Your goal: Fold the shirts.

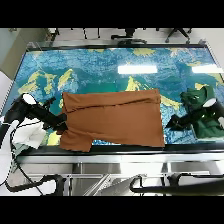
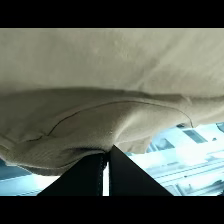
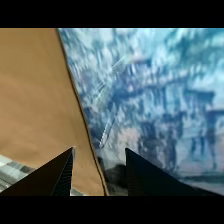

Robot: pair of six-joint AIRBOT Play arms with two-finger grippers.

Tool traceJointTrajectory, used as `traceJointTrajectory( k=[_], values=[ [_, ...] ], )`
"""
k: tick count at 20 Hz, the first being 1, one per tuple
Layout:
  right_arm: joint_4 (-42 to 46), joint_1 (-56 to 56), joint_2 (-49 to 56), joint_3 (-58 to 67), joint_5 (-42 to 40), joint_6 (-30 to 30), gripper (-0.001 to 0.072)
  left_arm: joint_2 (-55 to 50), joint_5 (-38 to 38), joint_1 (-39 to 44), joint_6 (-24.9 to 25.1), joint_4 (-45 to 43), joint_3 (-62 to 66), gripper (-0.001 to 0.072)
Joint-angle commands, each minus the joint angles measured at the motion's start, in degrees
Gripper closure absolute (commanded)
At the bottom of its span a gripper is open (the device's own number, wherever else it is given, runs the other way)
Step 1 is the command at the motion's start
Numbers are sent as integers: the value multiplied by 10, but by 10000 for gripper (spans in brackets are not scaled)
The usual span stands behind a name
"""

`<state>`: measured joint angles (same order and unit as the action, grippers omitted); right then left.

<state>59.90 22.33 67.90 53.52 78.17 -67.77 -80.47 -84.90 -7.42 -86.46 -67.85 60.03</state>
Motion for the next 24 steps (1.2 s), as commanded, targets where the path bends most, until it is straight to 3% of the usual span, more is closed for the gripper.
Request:
traceJointTrajectory(
  k=[1,6,7,9,10,11,14,17,20,24],
  values=[
    [-28,-2,-31,-118,-45,14,347,0,-7,-1,4,1,1,679],
    [-121,-18,-33,-160,-66,65,369,0,-6,3,4,5,1,679],
    [-134,-17,-35,-158,-47,76,483,0,-11,3,4,4,1,679],
    [-133,-17,-50,-158,-24,80,505,1,-23,-1,4,2,1,679],
    [-120,-17,-62,-158,-19,79,639,5,-26,-1,4,-1,1,679],
    [-97,-17,-77,-158,-17,65,690,14,-28,-1,4,-6,1,679],
    [-2,-11,-134,-157,-22,0,691,57,-56,0,-11,-57,1,679],
    [18,19,-176,-157,-23,-28,691,98,-87,1,-28,-85,-11,679],
    [-54,19,-195,-149,-37,6,691,127,-63,24,-20,-84,-43,679],
    [-211,19,-157,-63,-82,93,691,77,-26,42,-19,-25,77,679]
  ],
)
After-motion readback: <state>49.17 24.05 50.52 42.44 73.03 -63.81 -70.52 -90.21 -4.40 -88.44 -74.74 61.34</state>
